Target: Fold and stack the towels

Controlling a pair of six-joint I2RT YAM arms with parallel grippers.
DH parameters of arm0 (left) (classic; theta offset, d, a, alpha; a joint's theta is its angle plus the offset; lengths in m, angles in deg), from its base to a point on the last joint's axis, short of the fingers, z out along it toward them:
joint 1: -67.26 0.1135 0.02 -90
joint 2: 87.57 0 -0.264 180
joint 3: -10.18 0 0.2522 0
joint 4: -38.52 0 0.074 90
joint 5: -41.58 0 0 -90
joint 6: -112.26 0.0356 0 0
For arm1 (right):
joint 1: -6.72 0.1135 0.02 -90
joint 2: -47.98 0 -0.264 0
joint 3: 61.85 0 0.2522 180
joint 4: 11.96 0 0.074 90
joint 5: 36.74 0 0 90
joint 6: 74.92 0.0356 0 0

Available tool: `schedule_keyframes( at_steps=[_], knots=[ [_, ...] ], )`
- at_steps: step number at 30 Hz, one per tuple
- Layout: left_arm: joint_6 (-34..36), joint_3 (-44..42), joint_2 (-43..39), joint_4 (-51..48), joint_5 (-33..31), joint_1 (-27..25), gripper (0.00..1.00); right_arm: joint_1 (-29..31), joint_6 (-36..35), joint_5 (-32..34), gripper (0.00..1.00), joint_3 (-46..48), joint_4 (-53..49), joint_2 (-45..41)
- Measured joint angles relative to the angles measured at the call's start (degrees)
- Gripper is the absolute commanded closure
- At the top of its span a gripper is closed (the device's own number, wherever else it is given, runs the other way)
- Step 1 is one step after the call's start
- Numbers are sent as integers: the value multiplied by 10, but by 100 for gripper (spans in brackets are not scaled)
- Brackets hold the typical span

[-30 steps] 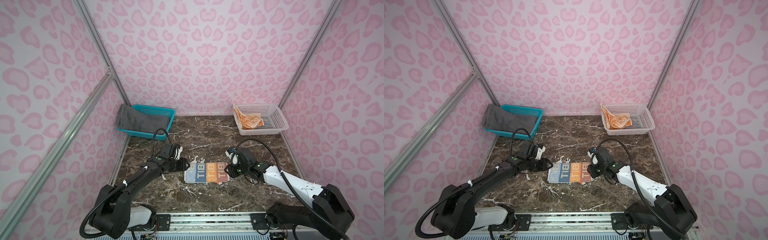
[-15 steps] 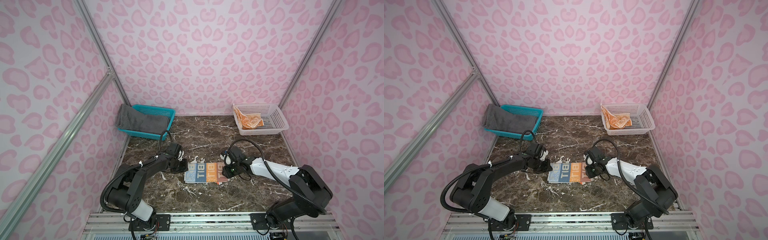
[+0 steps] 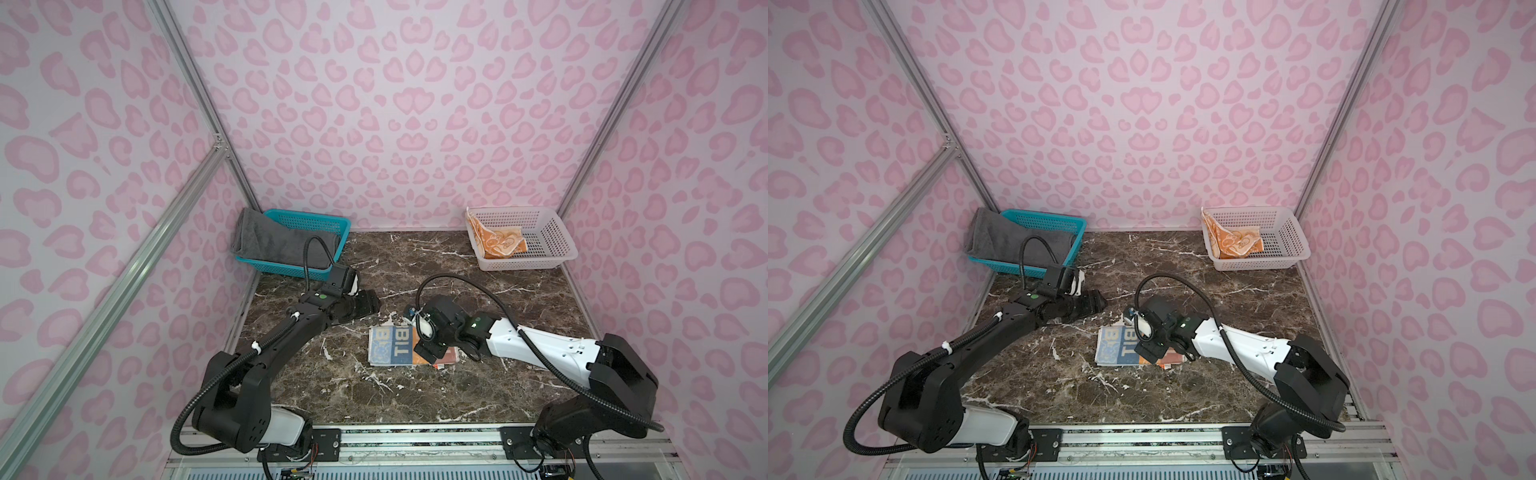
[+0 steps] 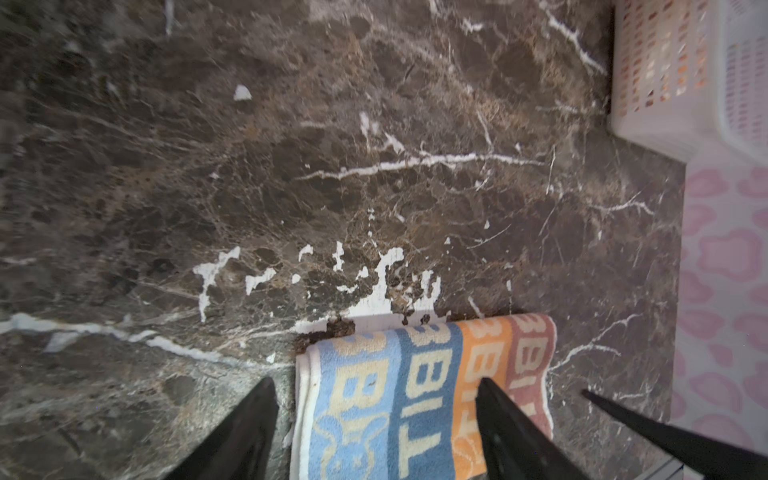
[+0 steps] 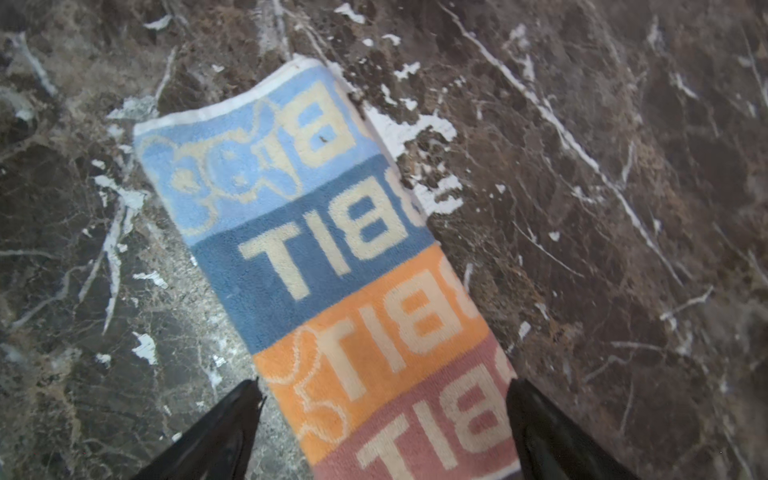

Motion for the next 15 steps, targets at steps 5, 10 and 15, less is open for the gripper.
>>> schedule_keyframes(
  at_steps=[5, 10, 15],
  knots=[
    [-24, -12, -45, 8, -7, 44, 15, 26, -57, -1, 11, -25, 16, 61],
    [-33, -47, -76, 6, -7, 92, 14, 34, -83, -10, 16, -38, 28, 116],
    [-33, -78, -97, 6, 8, 128, 14, 36, -88, -20, 19, -51, 37, 162]
  ],
)
